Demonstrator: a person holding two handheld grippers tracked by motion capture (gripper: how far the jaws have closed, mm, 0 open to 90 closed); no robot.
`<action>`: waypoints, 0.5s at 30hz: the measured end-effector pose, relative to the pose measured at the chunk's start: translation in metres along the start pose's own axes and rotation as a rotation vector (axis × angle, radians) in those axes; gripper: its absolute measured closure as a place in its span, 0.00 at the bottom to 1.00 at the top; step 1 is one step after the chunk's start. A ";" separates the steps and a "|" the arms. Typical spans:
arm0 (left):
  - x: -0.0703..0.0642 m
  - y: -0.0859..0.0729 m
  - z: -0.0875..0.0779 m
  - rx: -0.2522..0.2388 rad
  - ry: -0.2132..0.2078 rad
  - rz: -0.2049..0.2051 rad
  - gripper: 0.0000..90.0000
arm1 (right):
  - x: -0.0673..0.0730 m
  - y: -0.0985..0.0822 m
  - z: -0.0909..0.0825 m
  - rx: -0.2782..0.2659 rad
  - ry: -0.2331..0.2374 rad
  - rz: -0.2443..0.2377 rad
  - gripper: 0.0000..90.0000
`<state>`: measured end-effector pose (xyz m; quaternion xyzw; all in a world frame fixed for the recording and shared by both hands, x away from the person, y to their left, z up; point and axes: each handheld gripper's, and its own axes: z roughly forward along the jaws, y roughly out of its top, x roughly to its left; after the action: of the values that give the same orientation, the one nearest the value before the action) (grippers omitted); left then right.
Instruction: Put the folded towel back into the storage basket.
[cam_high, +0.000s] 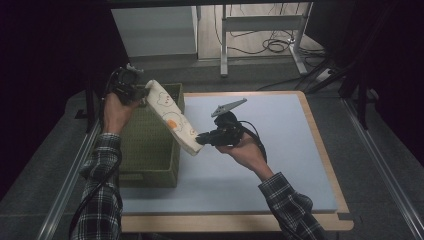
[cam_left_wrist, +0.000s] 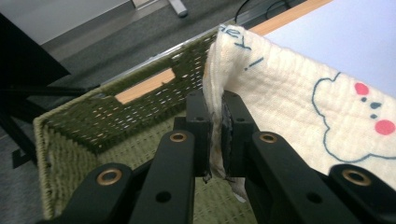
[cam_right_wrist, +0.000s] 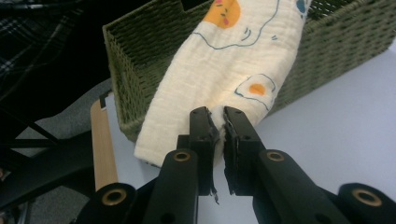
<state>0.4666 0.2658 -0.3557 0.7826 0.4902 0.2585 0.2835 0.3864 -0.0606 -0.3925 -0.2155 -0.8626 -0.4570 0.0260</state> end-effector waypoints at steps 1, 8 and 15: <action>0.003 0.000 0.002 0.011 0.009 0.003 0.93 | 0.003 0.003 0.003 -0.001 0.002 0.002 0.91; 0.009 0.001 0.012 0.042 0.038 0.013 0.93 | 0.014 0.014 0.017 -0.014 0.019 -0.008 0.91; 0.013 0.001 0.021 0.065 0.061 0.020 0.93 | 0.023 0.022 0.032 -0.008 0.030 -0.009 0.91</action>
<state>0.4863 0.2732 -0.3684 0.7881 0.4991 0.2686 0.2403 0.3796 -0.0160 -0.3885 -0.2048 -0.8614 -0.4635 0.0358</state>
